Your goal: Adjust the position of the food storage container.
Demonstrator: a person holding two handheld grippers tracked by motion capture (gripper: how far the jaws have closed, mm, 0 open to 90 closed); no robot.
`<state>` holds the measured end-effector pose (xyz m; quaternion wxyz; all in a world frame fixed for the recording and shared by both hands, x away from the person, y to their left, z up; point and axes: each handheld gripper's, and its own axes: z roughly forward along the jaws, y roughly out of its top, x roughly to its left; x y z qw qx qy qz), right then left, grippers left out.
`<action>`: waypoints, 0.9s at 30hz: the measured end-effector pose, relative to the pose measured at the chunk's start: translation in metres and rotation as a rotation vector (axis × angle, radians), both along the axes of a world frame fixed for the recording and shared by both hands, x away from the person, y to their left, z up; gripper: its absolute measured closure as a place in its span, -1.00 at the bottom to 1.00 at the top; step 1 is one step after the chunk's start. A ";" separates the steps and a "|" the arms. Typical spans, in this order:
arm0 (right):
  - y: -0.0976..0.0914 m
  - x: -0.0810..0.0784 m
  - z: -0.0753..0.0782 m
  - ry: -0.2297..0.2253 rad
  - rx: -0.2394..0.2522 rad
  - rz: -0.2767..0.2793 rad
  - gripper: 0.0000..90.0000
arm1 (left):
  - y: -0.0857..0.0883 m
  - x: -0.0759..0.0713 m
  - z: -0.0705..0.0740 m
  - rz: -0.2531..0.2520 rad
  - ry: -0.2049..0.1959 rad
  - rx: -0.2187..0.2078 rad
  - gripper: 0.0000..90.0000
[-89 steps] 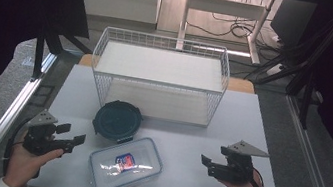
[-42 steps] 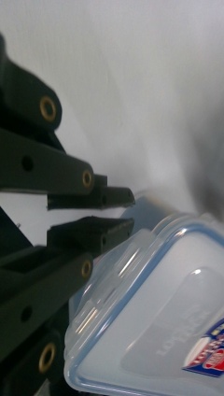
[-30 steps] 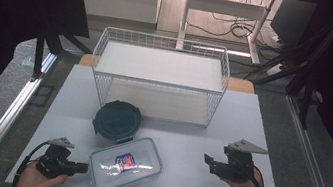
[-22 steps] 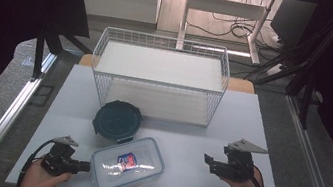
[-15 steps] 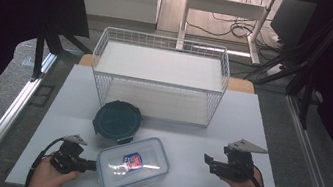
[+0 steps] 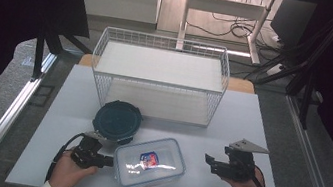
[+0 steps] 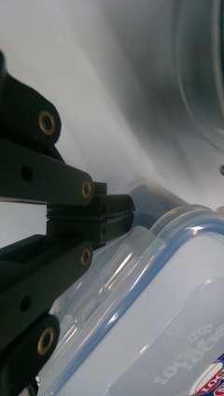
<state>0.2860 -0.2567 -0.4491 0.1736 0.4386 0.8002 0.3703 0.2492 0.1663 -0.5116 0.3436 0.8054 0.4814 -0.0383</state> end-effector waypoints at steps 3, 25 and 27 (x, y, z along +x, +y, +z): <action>0.000 0.000 -0.001 0.004 -0.002 0.005 -0.51 | -0.006 0.004 0.000 -0.011 -0.001 0.002 1.00; 0.096 0.061 0.034 0.107 -0.185 0.274 0.86 | 0.031 -0.019 0.020 0.119 -0.107 -0.011 -0.33; 0.110 0.074 0.032 0.145 -0.218 0.321 0.94 | 0.032 -0.020 0.021 0.126 -0.110 -0.011 -0.39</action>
